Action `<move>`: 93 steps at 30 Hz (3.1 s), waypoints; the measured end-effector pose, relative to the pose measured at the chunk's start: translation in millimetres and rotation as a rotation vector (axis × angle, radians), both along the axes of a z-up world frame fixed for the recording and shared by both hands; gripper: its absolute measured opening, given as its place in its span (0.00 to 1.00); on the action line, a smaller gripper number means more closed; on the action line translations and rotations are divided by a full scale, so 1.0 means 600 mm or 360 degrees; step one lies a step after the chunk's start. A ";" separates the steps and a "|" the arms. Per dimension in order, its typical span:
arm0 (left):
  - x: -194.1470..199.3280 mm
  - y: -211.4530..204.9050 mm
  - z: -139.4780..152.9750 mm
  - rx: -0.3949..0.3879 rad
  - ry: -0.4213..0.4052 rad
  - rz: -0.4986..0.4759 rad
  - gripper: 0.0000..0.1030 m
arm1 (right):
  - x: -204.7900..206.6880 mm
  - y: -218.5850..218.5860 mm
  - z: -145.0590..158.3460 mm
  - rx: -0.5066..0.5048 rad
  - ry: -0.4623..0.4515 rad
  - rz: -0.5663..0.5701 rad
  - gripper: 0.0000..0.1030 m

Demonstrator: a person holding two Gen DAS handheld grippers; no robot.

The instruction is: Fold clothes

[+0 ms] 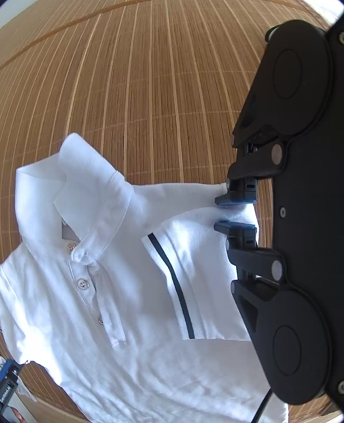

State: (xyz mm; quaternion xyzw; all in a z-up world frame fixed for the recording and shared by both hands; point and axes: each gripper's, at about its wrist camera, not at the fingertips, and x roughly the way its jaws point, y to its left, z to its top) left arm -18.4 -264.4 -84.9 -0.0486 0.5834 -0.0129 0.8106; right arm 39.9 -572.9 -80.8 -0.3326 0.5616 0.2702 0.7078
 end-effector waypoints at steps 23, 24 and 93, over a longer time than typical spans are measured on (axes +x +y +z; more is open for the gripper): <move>0.029 0.031 -0.056 -0.0905 -0.0006 0.0774 0.68 | -0.171 0.156 -0.015 0.0488 0.0180 -0.1320 0.53; 0.035 0.026 -0.049 -0.0839 -0.0048 0.0723 0.45 | -0.176 0.157 -0.025 0.0476 0.0216 -0.1369 0.54; -0.050 -0.256 0.057 0.0349 -0.0903 -0.1180 0.12 | -0.320 0.195 -0.003 0.0978 -0.0114 -0.2246 0.75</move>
